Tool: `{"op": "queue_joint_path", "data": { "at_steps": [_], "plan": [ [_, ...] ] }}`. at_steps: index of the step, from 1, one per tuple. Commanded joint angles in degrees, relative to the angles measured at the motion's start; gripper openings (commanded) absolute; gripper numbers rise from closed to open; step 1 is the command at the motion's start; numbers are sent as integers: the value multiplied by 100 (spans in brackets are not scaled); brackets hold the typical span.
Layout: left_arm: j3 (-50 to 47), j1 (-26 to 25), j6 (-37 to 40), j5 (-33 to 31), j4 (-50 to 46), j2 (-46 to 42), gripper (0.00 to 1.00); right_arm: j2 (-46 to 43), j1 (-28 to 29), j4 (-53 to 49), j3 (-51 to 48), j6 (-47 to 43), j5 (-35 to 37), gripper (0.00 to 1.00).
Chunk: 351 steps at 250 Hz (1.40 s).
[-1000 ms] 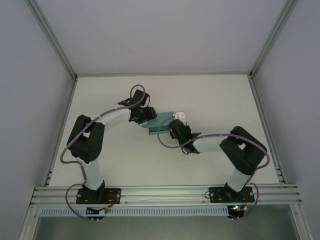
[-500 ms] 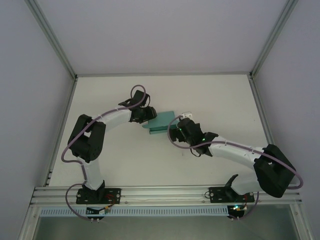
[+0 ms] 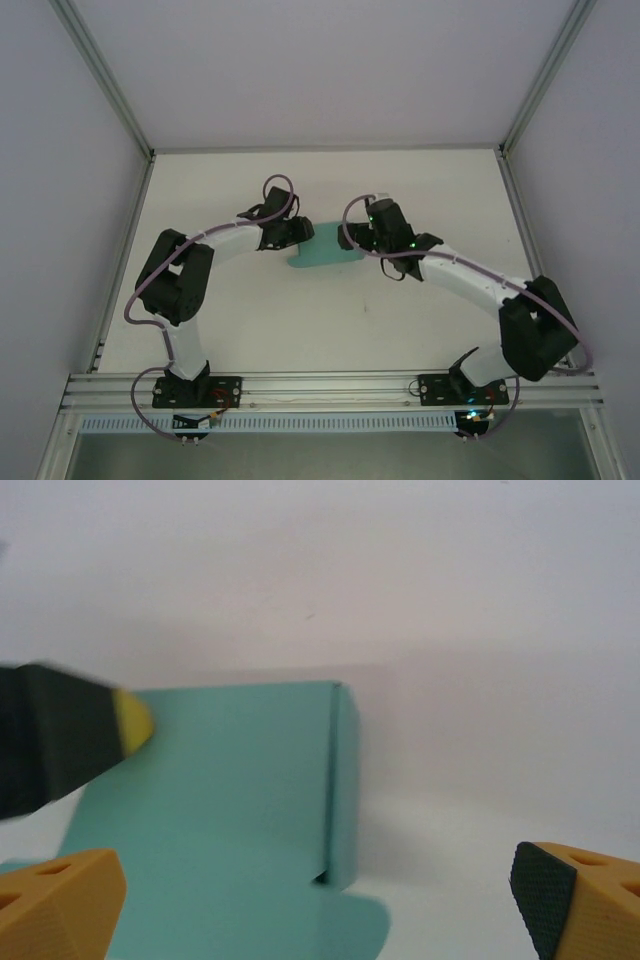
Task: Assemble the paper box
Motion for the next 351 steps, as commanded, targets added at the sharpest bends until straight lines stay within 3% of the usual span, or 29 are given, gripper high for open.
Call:
{"op": "queue_joint_path", "data": {
  "at_steps": [1,13,29,75,104,134,174,219,240,302,351],
  "plan": [
    [-425,4,119,-187,-312,277,42,219,-303,185,97,379,-227,100],
    [-556,-9,127,-274,-128,272,34,355,-390,194,137,395,-407,100],
    [-771,-22,169,-391,178,223,31,531,-432,145,172,444,-543,100],
    [-1265,-82,371,-362,913,109,31,864,-534,298,97,611,-1141,100],
    [-1209,-106,378,-278,933,258,31,1256,-545,279,219,666,-1557,94],
    [-1197,-105,333,-196,962,284,31,1659,-558,292,321,674,-1840,85],
    [-1200,-103,364,-104,915,118,32,1907,-590,369,242,783,-1974,55],
    [-1293,-103,257,524,1203,-259,36,1904,-591,644,-57,920,-2134,54],
    [-1391,-99,113,916,1526,-320,38,1914,-591,756,-92,951,-2222,48],
    [-1366,-87,110,1164,1296,-455,42,1978,-585,856,-27,1043,-2346,48],
    [-1516,58,-191,1313,1574,-303,33,1724,-597,895,-98,904,-2355,51]
  ]
}}
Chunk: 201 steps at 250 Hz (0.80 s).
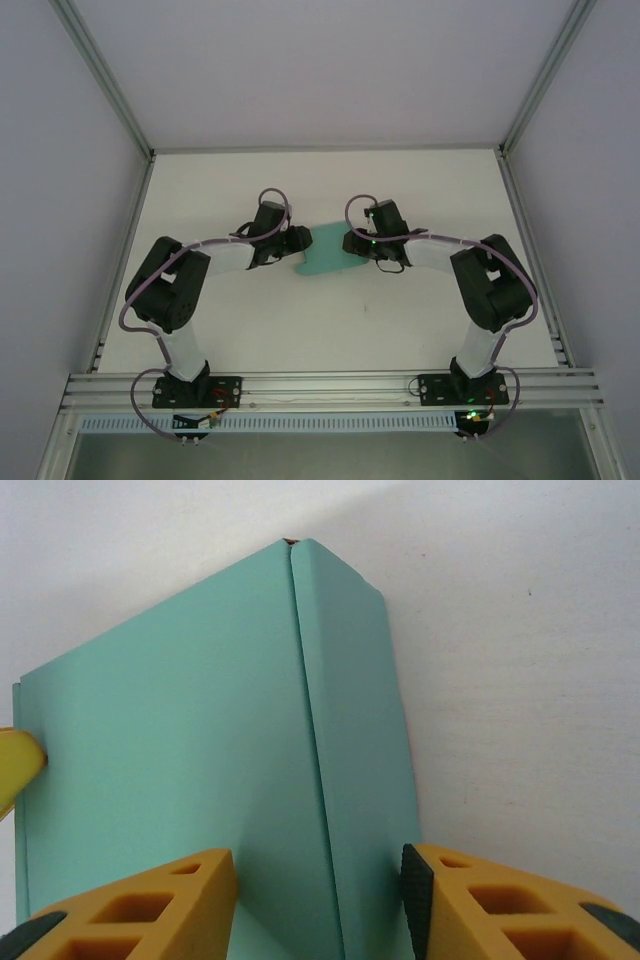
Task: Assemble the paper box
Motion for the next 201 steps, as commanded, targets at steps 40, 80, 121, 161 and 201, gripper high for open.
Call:
{"op": "queue_joint_path", "data": {
  "at_steps": [40,80,121,161,201],
  "plan": [
    [-572,378,-724,1205,630,342,19,-513,-63,-339,-60,14,-54,62],
    [-811,526,-825,1403,1016,387,15,-829,-93,-353,-148,240,-222,74],
    [-1114,775,-948,1659,1573,293,13,-998,-263,-400,-344,558,-215,88],
    [-1246,952,-1145,2000,2166,459,12,-770,-460,222,-508,969,-1197,88],
    [-1313,1024,-1070,2016,2234,504,12,-387,-578,848,-486,1257,-1934,86]
  ]
}}
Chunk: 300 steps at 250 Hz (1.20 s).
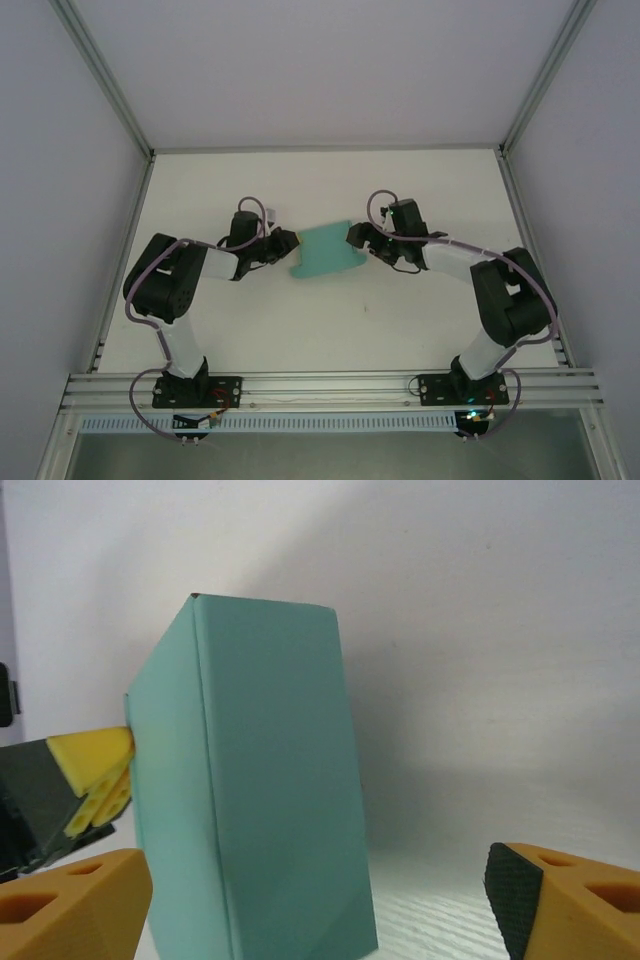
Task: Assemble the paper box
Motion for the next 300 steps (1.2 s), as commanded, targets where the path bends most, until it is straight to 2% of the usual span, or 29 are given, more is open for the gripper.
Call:
{"op": "queue_joint_path", "data": {
  "at_steps": [1,40,63,84,112,127,151,170,180,190,193,205,222,250,258,275,300],
  "plan": [
    [-173,78,53,-13,-277,206,12,289,-57,728,5,384,-866,86],
    [-104,74,277,-151,-600,73,12,853,-61,1256,333,630,-1745,81],
    [-29,73,312,-108,-664,141,12,1082,-87,1852,352,916,-2016,74],
    [16,78,319,-49,-607,208,12,1161,-106,2255,366,1059,-2225,60],
    [90,73,350,-125,-633,160,13,1156,-107,2206,447,1007,-2383,50],
    [146,74,387,-128,-651,98,15,1148,-108,2131,481,972,-2433,49],
    [230,78,497,-161,-738,-127,24,1098,-116,2046,459,953,-2428,45],
    [378,67,729,-356,-1136,-452,45,980,-146,1906,415,932,-2355,45],
    [466,57,964,-526,-1403,-699,62,884,-164,1819,376,934,-2272,45],
    [525,15,1233,-779,-1678,-997,94,763,-193,1678,351,974,-2172,46],
    [545,-7,1331,-874,-1774,-1101,99,725,-205,1601,351,987,-2139,46],
    [654,-146,1799,-1306,-2193,-1514,100,596,-265,1217,412,1058,-2050,51],
    [761,-483,2506,-1952,-2562,-2019,100,472,-372,268,664,1165,-1910,50],
    [1057,-1277,4224,-2310,-3168,-2472,100,401,-538,-1418,1299,1256,-2022,47],
    [1195,-1580,4770,-2564,-3453,-2496,100,405,-596,-1820,1478,1318,-2186,47],
    [1588,-2176,5678,-3111,-4062,-2398,100,485,-764,-2534,1807,1585,-2720,37],
    [1905,-2591,6238,-3264,-4478,-2253,100,474,-916,-2728,1894,2081,-3441,38]
  ]
}}
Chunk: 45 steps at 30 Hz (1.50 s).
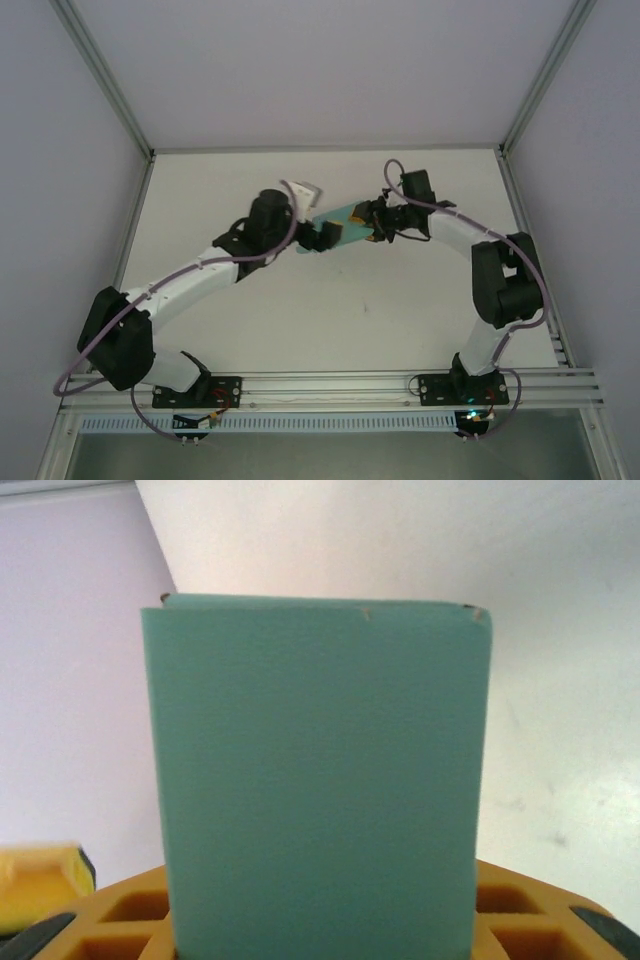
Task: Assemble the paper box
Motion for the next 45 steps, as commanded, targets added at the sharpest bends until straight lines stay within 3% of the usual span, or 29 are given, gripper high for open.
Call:
{"op": "queue_joint_path", "data": {
  "at_steps": [1,7,13,19,27,30,35,45],
  "plan": [
    [240,-422,1700,-695,-1200,200,100,-133,-162,-1227,143,674,-1017,38],
    [667,-607,2348,-127,-1726,265,100,-297,-247,-2317,689,407,-990,39],
    [839,-629,2522,-228,-2364,419,100,-236,-361,-2037,518,1274,-1716,38],
    [523,-637,2541,-1290,-2103,229,98,-284,-462,-2465,741,1066,-1743,38],
    [468,-637,2632,-1392,-2065,42,89,-581,-480,-1939,376,1704,-2078,39],
    [533,-642,2624,-1447,-2012,174,81,-668,-479,-1991,388,1669,-2087,38],
    [524,-638,2618,-1325,-1640,160,60,-700,-477,-2182,358,1527,-2157,39],
    [569,-637,2602,-1096,-1682,171,45,-701,-484,-2220,356,1231,-2147,45]
  ]
}}
